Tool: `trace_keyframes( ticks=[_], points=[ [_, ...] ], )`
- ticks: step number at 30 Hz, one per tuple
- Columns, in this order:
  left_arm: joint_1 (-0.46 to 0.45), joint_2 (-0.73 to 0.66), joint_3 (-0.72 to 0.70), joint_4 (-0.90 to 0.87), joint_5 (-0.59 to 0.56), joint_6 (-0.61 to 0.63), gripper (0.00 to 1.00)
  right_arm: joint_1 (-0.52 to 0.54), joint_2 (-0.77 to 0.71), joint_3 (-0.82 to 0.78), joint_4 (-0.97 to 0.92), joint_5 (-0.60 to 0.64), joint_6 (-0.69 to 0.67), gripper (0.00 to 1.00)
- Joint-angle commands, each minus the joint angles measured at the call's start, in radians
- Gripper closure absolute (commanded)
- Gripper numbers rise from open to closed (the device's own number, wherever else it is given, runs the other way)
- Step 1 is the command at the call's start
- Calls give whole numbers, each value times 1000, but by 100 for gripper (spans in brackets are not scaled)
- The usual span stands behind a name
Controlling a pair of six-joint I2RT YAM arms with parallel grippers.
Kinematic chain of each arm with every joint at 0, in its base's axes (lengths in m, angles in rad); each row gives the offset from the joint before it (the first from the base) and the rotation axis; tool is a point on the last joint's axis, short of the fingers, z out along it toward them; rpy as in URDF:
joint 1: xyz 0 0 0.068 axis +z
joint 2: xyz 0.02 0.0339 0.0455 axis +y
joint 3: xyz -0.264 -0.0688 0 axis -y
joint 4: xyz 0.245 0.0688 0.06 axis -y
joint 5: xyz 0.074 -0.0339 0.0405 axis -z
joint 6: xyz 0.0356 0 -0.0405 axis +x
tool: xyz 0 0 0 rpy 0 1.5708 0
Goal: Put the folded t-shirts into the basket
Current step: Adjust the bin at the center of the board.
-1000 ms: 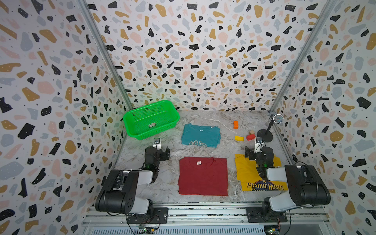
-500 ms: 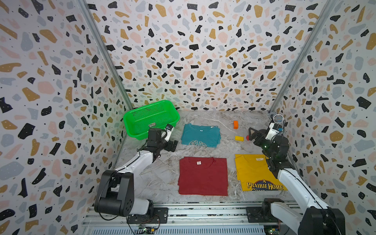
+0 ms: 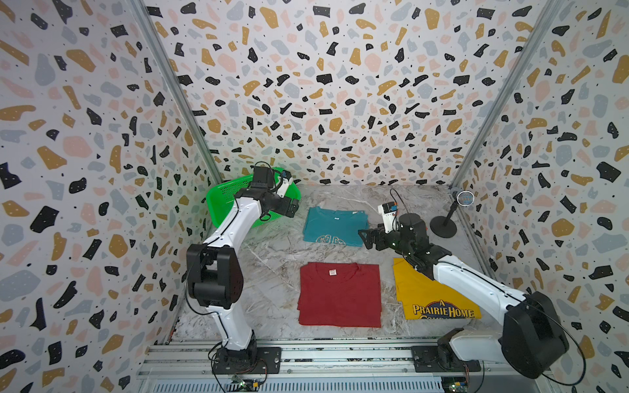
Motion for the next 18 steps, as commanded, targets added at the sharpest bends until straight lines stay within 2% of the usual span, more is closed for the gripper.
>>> trace_keyframes(
  ticks=[1, 3, 7, 13, 18],
  points=[
    [5, 43, 75, -100, 35, -19, 0, 2, 111, 172, -242, 164, 15, 6],
    [5, 69, 115, -108, 11, -30, 0, 2, 212, 290, -369, 192, 50, 11],
    [6, 122, 169, -102, -23, 27, 0, -3, 380, 473, -493, 196, 69, 12],
    [19, 212, 262, -79, -37, 72, 0, -73, 628, 769, -668, 93, 60, 17],
    [28, 335, 406, -89, -23, 60, 0, -167, 773, 915, -693, -34, 104, 22]
  ],
)
